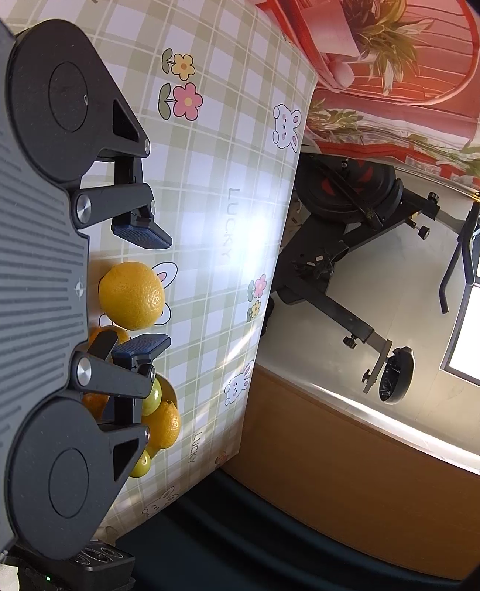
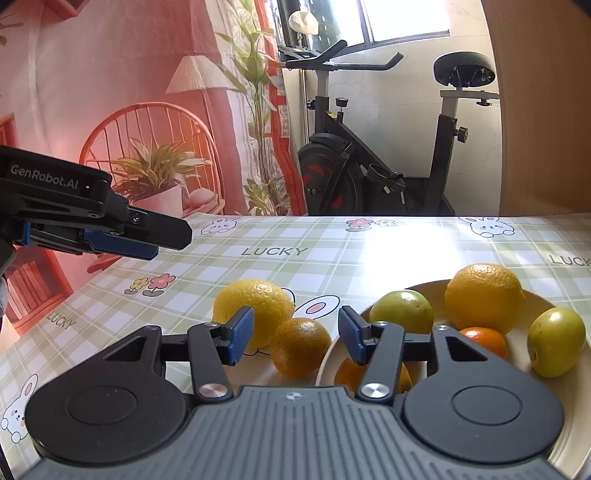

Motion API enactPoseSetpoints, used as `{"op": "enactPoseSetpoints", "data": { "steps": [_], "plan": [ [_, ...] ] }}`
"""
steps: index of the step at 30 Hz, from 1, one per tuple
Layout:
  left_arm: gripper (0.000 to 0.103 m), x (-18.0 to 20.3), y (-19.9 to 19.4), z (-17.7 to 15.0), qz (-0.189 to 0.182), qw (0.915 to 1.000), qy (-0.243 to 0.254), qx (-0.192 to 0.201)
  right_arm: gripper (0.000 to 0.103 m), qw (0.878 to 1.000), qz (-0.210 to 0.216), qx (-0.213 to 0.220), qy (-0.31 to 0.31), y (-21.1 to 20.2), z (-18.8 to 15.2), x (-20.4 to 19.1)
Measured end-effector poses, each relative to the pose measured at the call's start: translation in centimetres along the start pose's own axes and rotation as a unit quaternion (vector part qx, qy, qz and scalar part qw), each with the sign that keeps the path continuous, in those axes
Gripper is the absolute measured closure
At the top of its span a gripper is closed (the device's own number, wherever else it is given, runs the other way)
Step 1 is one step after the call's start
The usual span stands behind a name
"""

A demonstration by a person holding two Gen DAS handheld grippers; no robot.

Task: Organize fruits
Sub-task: 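Move the open left gripper back toward the large orange, then close the left gripper around the dark orange and lift it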

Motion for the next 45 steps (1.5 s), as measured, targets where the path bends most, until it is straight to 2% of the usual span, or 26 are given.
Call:
{"op": "enactPoseSetpoints", "data": {
  "steps": [6,11,25,28,37,45],
  "plan": [
    [0.050,-0.6,0.1,-1.0,-0.006,0.9998,-0.018,-0.001,0.045,0.999,-0.016,-0.021,-0.037,2.0,-0.8,-1.1],
    [0.050,-1.3,-0.1,-1.6,-0.004,0.9997,-0.024,-0.002,0.044,0.998,-0.019,-0.041,-0.040,3.0,-1.2,-1.2],
    [0.050,0.3,2.0,-3.5,-0.033,0.9986,-0.012,-0.039,0.044,0.998,0.001,-0.041,-0.048,1.5,-2.8,-2.5],
    [0.050,0.9,2.1,-3.7,-0.039,0.9983,-0.006,-0.042,0.047,0.998,0.006,-0.042,-0.044,1.3,-2.8,-2.5],
    [0.050,2.5,2.8,-5.2,-0.055,0.9958,0.015,-0.071,0.048,0.997,0.024,-0.052,-0.049,0.0,-4.0,-2.8],
    [0.050,3.5,3.8,-5.9,-0.060,0.9941,0.021,-0.088,0.055,0.996,0.033,-0.066,-0.044,0.2,-4.3,-2.5]
  ]
}}
Point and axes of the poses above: each gripper's, at about its wrist camera, not at the fingertips, and y roughly the way its jaws point, x to its right, z to its top, the point moved 6 cm from there along y, roughly the way its jaws point, and after that the axes turned 11 degrees about y, right-handed, at the moved point
